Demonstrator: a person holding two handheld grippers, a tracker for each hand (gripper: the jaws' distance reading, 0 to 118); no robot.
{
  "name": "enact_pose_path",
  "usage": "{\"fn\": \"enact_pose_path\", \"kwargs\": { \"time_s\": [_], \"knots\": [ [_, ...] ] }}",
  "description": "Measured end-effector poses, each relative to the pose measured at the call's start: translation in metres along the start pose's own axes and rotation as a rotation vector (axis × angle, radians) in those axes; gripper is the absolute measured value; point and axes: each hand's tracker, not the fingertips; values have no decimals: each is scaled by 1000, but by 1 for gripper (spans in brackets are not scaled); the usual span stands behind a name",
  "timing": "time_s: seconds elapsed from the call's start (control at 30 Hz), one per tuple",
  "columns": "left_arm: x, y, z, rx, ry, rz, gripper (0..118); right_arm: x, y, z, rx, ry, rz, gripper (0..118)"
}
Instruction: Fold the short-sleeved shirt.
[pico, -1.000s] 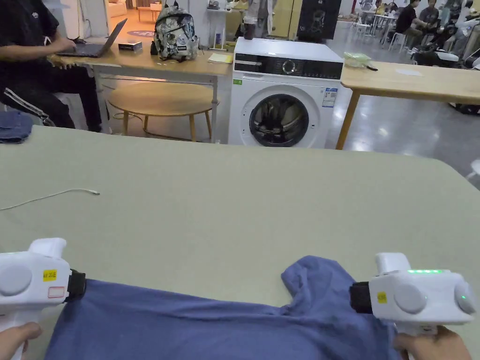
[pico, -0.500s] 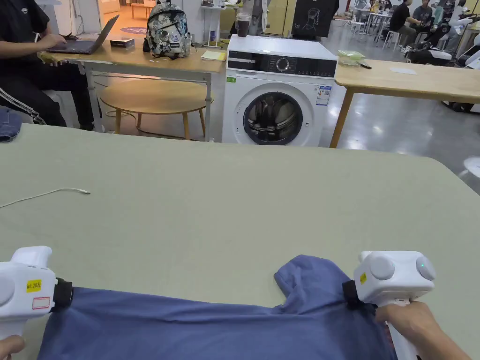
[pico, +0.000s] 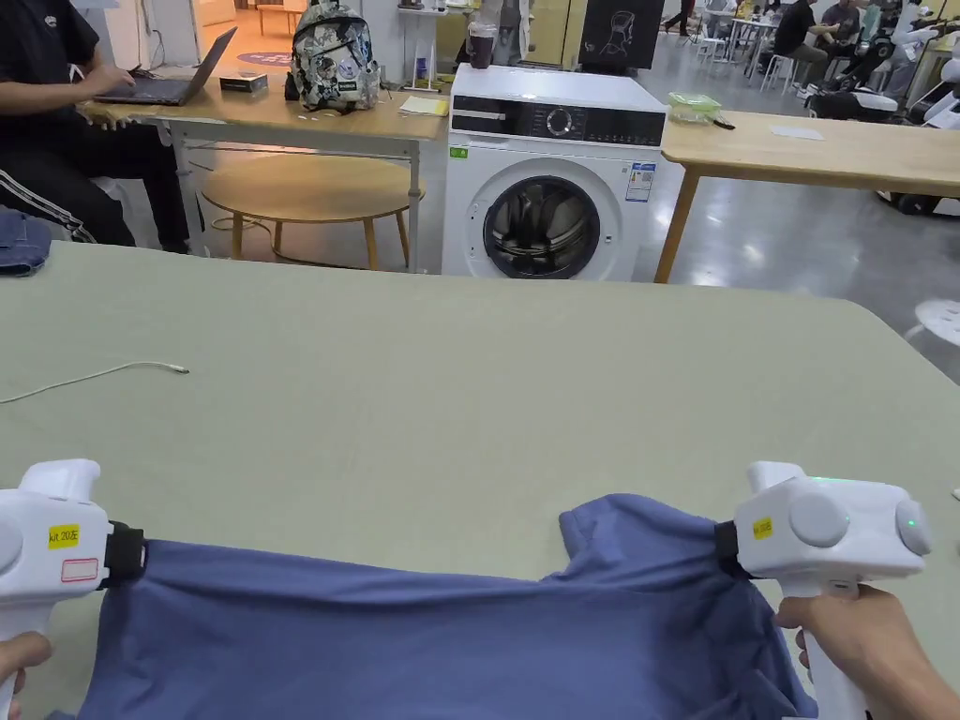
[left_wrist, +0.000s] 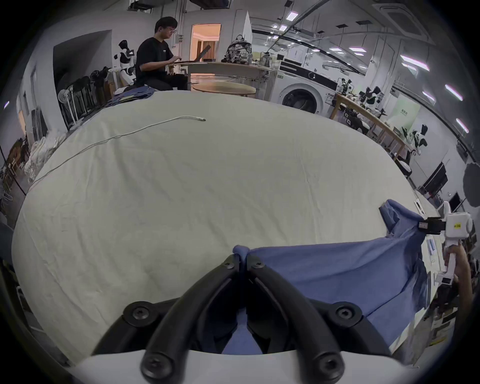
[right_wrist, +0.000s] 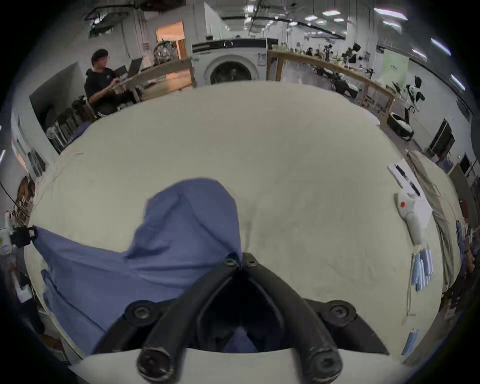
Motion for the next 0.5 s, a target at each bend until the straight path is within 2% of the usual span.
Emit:
{"fn": "enact_pose_path", "kwargs": {
  "time_s": [0.3, 0.5],
  "knots": [
    [-10, -30, 65, 69, -31, -6, 0, 5, -45, 95, 87, -11, 26, 0],
    [-17, -61, 94, 75, -56, -12, 0, 14, -81, 124, 71, -8, 35, 0]
  ]
}}
